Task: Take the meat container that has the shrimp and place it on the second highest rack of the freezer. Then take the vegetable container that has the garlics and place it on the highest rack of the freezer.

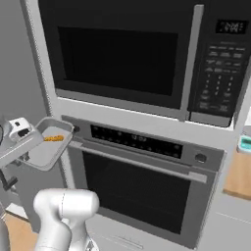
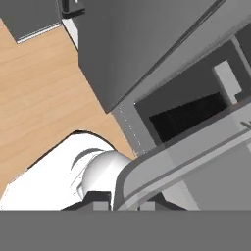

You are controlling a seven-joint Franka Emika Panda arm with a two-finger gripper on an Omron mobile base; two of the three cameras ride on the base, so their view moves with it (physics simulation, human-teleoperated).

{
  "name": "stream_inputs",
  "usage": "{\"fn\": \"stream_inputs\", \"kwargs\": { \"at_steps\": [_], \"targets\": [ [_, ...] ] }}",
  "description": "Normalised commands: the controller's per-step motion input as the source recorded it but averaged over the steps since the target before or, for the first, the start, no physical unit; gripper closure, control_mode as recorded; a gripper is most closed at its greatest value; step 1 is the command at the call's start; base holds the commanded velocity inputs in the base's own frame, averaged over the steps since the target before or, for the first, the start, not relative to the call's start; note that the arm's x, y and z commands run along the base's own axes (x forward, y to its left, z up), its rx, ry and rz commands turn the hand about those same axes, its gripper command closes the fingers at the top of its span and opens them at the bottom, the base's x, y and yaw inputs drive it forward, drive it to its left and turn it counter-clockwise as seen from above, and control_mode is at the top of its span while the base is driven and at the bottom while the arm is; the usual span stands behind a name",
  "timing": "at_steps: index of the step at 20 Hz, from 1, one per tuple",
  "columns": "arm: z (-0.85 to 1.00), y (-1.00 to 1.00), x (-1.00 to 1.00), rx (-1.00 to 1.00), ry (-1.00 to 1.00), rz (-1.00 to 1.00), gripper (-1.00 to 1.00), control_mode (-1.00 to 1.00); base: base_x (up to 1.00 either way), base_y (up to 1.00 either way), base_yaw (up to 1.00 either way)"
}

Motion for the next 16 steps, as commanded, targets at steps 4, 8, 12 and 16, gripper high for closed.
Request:
{"fn": "stream_inputs", "kwargs": {
  "at_steps": [4,8,12,16],
  "targets": [
    [0.0,0.0,0.0,0.0,0.0,0.0,1.0,1.0,0.0,0.9,0.32],
    [0.0,0.0,0.0,0.0,0.0,0.0,1.0,1.0,-0.19,0.92,0.09],
    [0.0,0.0,0.0,0.0,0.0,0.0,1.0,1.0,-0.07,0.96,0.01],
    [0.0,0.0,0.0,0.0,0.0,0.0,1.0,1.0,0.0,0.82,0.04]
  ]
}}
